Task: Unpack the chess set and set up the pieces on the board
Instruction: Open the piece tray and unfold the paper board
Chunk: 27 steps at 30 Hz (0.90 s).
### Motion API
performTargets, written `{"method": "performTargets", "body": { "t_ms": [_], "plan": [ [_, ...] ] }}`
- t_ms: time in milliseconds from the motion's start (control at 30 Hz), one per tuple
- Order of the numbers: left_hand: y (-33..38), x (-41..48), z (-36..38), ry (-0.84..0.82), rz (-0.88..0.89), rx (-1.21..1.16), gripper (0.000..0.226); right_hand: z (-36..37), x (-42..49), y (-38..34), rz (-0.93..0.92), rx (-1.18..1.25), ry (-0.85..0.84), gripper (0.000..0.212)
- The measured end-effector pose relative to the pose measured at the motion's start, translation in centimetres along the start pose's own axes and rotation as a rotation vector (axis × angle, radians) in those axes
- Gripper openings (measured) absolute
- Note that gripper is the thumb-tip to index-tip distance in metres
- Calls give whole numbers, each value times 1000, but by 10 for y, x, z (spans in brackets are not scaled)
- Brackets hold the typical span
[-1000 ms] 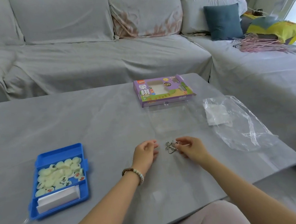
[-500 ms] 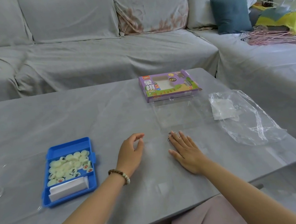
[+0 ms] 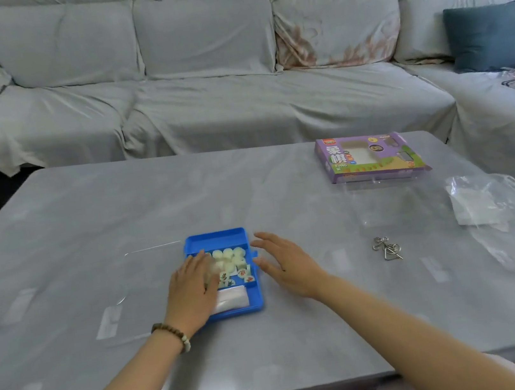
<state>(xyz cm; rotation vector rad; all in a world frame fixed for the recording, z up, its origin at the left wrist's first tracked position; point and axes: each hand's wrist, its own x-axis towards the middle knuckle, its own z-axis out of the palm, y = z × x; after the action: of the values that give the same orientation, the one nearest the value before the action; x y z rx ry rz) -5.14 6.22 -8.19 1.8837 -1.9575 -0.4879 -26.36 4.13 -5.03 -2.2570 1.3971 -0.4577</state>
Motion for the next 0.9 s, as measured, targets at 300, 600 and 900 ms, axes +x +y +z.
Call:
{"method": "performTargets", "body": {
  "t_ms": [300,600,900],
  "plan": [
    [-34,-11,-1,3,44,53,83,55,44,-39,2,-130,37,42],
    [-134,-22,-55,22,-30,67,71,111,99,-117,-70,9,-23,40],
    [-221,-28,-111,92,-180,70,56,148,125,-185,-320,77,-79,24]
  ]
}}
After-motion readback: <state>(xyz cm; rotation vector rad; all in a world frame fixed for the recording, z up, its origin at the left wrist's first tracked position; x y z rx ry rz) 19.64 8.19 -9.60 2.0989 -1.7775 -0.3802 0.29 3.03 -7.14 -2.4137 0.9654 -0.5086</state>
